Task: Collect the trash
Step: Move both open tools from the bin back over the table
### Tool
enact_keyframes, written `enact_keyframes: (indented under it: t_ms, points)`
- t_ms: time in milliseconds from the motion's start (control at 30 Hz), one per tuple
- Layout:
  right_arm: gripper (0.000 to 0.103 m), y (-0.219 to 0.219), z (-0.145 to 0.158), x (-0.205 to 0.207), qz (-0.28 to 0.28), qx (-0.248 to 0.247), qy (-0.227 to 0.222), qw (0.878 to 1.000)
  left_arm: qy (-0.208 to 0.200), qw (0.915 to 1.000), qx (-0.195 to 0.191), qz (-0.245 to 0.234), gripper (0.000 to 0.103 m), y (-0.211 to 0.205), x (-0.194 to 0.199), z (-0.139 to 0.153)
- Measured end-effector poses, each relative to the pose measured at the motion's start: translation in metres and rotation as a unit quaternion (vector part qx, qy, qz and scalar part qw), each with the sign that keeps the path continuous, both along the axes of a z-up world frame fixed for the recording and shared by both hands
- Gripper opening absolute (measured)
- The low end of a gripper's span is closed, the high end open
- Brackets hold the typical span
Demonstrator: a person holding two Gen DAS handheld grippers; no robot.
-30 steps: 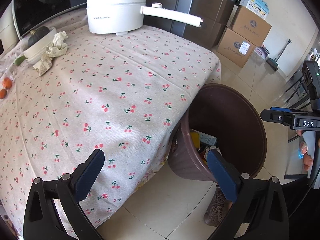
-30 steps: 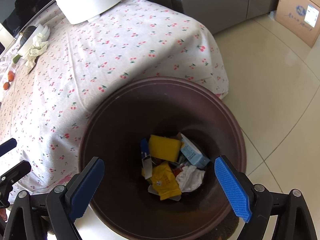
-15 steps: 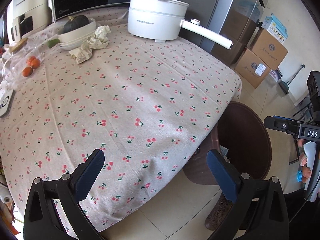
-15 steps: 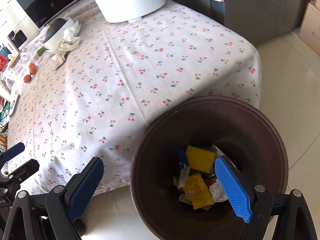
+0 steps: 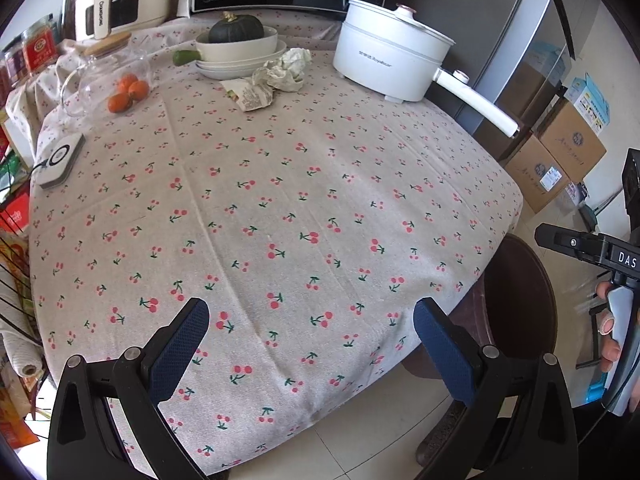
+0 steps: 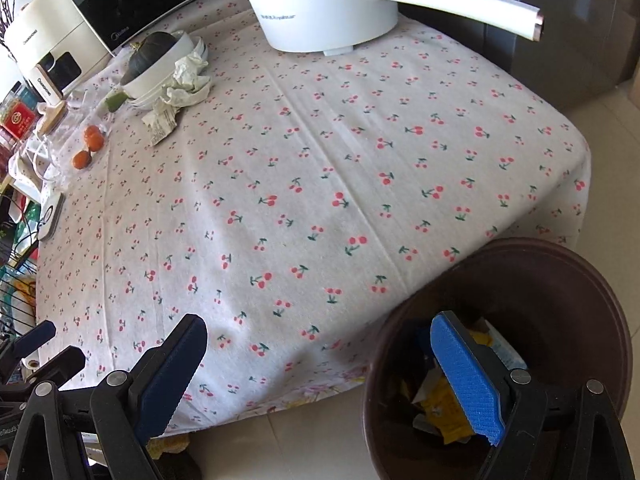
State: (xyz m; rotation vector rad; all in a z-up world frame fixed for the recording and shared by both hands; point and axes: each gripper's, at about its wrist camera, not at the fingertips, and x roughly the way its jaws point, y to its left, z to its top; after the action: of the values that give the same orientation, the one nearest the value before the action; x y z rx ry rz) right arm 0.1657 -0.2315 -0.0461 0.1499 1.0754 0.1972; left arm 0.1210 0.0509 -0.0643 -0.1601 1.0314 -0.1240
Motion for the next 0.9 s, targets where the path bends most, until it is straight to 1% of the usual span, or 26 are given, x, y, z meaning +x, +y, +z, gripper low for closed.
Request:
enact_keyframes:
  t_ms: [300,400,500,633,767,900]
  points:
    - [0.094,0.045,-0.003,0.027,0.022,-0.031,-0.017,0.999,0.001,0.9982,0.011,0.059,0.103,0.047,0.018,-0.002]
    - [0.094,0.061,-0.005,0.036,0.032,-0.044,-0.026,0.998,-0.001,0.9976,0.014,0.068,0.103,0.058,0.028,-0.006]
    - [0.094,0.074,-0.007,0.047,0.042,-0.052,-0.034,0.997,-0.004,0.9971,0.030,0.070,0.103,0.064,0.042,-0.012]
    - [0.094,0.088,-0.008,0.070,0.049,-0.053,-0.047,0.996,0.001,0.9973,0.042,0.059,0.103,0.069,0.075,-0.019]
    - [0.094,0.098,-0.010,0.103,0.055,-0.036,-0.052,0.997,-0.013,0.9981,0.052,0.030,0.103,0.069,0.116,-0.022]
    - [0.094,0.112,-0.016,0.140,0.078,-0.034,-0.053,0.995,-0.020,0.9979,0.053,0.031,0.103,0.073,0.164,-0.034]
